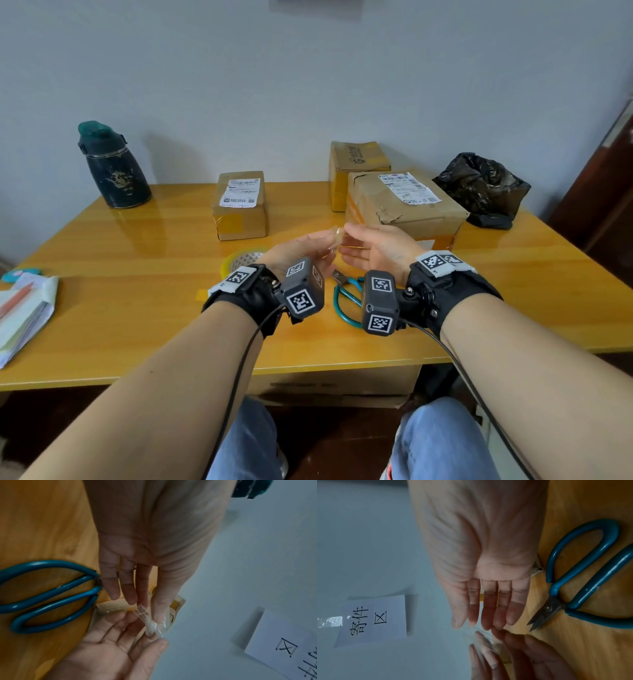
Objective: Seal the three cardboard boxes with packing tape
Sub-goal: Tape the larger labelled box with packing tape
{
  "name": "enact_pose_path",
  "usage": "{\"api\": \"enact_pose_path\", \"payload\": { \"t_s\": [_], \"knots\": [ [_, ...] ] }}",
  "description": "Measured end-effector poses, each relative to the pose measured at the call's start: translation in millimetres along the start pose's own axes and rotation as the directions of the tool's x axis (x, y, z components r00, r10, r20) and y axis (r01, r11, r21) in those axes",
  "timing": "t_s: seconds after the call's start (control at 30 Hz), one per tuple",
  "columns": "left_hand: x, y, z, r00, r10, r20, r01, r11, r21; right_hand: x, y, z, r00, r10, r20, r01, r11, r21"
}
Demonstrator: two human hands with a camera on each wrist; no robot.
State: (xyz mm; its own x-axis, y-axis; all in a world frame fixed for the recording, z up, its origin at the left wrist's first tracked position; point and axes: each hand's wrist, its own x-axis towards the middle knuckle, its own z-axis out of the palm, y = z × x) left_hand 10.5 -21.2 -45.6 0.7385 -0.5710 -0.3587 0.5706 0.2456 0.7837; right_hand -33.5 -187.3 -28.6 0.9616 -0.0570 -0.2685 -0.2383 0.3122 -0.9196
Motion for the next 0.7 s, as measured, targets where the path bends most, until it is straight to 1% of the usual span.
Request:
{"api": "enact_pose_path", "payload": {
  "t_s": [0.1, 0.2, 0.27, 0.33, 0.43, 0.53, 0.7],
  "knots": [
    [4, -4, 4, 0.995, -0.035, 0.092, 0.043, 0.996, -0.079, 0, -1, -4, 1.000, 0.002, -0.010, -0.002, 1.000, 0.007],
    [6, -9, 10, 0.993, -0.039, 0.116, 0.056, 0.987, -0.148, -1, -2, -8, 1.000, -0.009, -0.022, 0.010, 1.000, 0.026],
    [9, -11, 14, 0.991, -0.054, 0.125, 0.076, 0.981, -0.176, -1, -2, -10, 0.998, -0.051, -0.029, 0.051, 0.999, 0.003],
    [10, -12, 16, 0.979, -0.104, 0.175, 0.142, 0.965, -0.219, -1, -1, -10, 0.994, -0.104, -0.044, 0.102, 0.994, -0.040],
    [15, -14, 16, 0.945, -0.193, 0.264, 0.272, 0.913, -0.305, -2, 0, -11, 0.978, -0.188, -0.092, 0.176, 0.976, -0.126],
    [22, -17, 15, 0.899, -0.287, 0.331, 0.393, 0.862, -0.321, -1, 1, -11, 0.959, -0.255, -0.124, 0.227, 0.952, -0.206],
    [39, -18, 9, 0.819, -0.393, 0.419, 0.507, 0.837, -0.206, 3, 4, -15, 0.929, -0.343, -0.138, 0.274, 0.890, -0.364]
  ]
}}
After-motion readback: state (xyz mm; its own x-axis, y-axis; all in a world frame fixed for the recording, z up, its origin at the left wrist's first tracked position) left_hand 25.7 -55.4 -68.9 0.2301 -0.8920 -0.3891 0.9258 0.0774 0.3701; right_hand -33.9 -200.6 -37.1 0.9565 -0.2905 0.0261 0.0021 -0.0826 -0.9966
